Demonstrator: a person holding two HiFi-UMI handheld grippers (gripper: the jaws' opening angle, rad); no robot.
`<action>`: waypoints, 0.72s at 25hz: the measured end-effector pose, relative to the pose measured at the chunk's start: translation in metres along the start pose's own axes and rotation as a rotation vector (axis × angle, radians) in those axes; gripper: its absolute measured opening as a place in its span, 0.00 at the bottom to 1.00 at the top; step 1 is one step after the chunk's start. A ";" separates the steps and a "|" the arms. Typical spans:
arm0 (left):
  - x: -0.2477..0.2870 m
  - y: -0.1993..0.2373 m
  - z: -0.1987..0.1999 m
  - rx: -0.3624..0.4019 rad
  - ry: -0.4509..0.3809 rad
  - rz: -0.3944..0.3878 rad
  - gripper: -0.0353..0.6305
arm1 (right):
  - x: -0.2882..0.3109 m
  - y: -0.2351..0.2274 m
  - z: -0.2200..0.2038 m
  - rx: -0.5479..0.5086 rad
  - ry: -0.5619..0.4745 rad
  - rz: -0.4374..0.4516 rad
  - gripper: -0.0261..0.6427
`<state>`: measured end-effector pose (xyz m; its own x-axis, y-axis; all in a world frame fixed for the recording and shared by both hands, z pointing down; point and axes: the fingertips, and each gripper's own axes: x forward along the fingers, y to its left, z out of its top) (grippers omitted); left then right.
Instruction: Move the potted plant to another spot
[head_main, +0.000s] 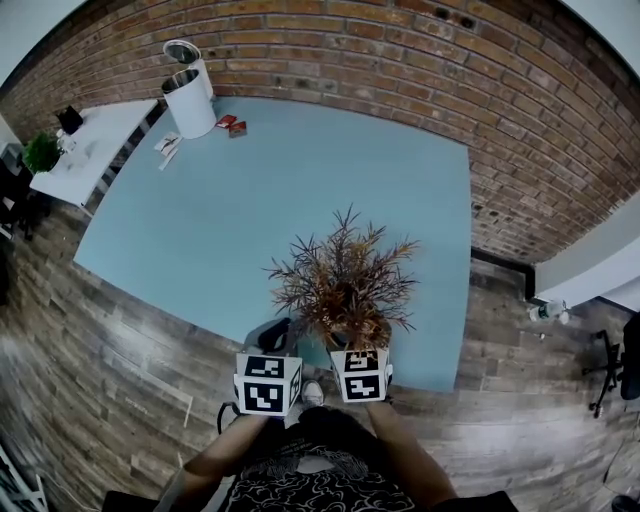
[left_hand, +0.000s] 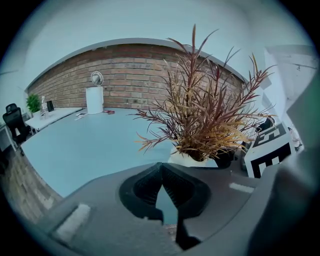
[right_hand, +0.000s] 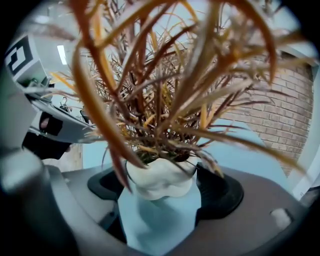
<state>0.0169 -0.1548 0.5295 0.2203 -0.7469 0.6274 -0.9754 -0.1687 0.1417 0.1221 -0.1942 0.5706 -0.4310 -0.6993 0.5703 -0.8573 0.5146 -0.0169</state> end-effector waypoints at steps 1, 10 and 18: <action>0.000 0.002 0.001 0.000 0.000 0.001 0.04 | 0.001 0.001 0.001 0.000 0.002 0.000 0.68; 0.008 0.036 0.003 0.016 0.008 -0.042 0.04 | 0.022 0.015 0.012 0.012 0.001 -0.039 0.68; 0.008 0.046 0.011 0.042 0.011 -0.091 0.04 | 0.026 0.025 0.020 0.027 0.005 -0.050 0.68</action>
<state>-0.0262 -0.1759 0.5322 0.3076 -0.7204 0.6216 -0.9505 -0.2621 0.1666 0.0839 -0.2096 0.5689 -0.3860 -0.7213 0.5751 -0.8852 0.4652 -0.0107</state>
